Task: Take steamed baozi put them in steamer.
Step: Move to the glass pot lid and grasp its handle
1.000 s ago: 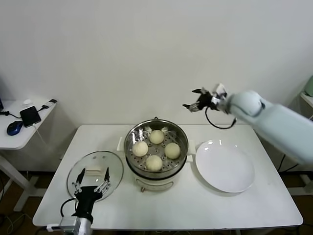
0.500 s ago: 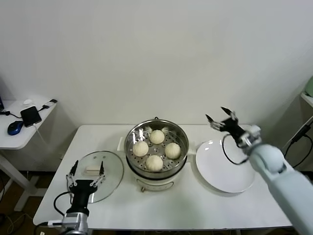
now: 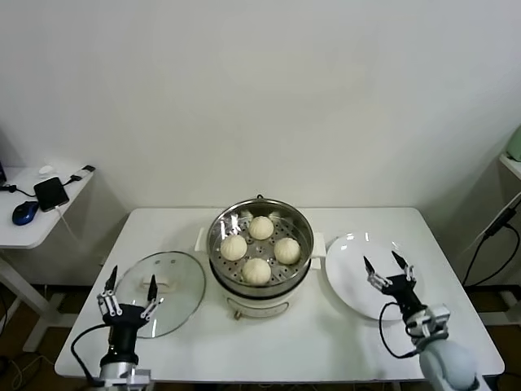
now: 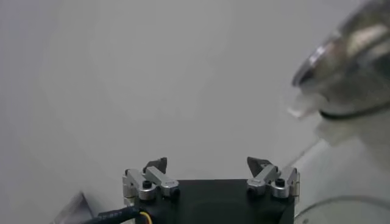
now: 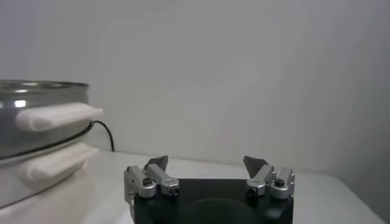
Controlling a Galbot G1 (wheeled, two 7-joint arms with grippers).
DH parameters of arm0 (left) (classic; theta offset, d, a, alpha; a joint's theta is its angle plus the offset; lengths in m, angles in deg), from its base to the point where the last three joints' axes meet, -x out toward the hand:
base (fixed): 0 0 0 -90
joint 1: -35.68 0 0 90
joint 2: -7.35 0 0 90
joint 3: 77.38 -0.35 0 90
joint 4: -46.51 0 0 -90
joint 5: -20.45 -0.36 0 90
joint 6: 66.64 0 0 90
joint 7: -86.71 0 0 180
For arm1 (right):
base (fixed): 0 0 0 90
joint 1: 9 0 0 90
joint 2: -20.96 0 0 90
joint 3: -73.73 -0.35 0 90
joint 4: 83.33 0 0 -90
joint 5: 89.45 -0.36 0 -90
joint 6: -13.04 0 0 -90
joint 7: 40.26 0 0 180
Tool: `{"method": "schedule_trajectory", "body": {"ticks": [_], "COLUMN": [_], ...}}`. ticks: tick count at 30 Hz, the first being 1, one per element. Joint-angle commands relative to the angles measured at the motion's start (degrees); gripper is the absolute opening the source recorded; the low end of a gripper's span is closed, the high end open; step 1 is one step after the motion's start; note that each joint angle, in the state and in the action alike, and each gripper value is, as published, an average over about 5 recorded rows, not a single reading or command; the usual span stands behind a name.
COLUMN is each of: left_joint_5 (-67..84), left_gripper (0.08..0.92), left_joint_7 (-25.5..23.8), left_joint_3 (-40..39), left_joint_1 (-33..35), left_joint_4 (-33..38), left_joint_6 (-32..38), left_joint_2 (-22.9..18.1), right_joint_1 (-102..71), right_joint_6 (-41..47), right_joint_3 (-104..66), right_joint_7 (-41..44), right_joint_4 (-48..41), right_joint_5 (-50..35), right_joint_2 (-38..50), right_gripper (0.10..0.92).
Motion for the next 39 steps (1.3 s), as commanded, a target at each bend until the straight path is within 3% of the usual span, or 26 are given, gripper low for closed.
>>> {"method": "schedule_trajectory", "body": {"ticks": [1,11,24,39], "left_joint_5": [-36.3,-40.0,-40.3,-38.7], "left_gripper": [0.823,0.823,0.823,0.823], "left_joint_7": [7.3,6.9,6.0,6.2], "left_joint_3": [0.7,0.1,-0.9,-2.1], "left_joint_1": [-2.0,-8.8,-16.0,-18.8], "left_joint_4": [-12.2,-23.6,-27.6,-31.6], "left_joint_6": [-1.8,-4.8,-10.1,-10.9], "left_joint_2": [4.3,5.3,4.8,3.3], "right_joint_1": [-6.2,-6.5,-7.3,-7.7], "right_joint_6": [-4.1,-4.1,-4.3,-4.7], "right_joint_3": [-3.8,-3.6,-2.8,-2.5], "right_joint_7": [-0.1,-1.0,-2.8,-3.5], "right_joint_4": [0.0,0.6,1.8,1.8], "right_joint_5": [2.8,2.7,3.2,3.2], "right_joint_2": [-6.7,-6.1,-6.4,-6.5], "right_gripper": [0.823,0.823,0.823,0.823]}}
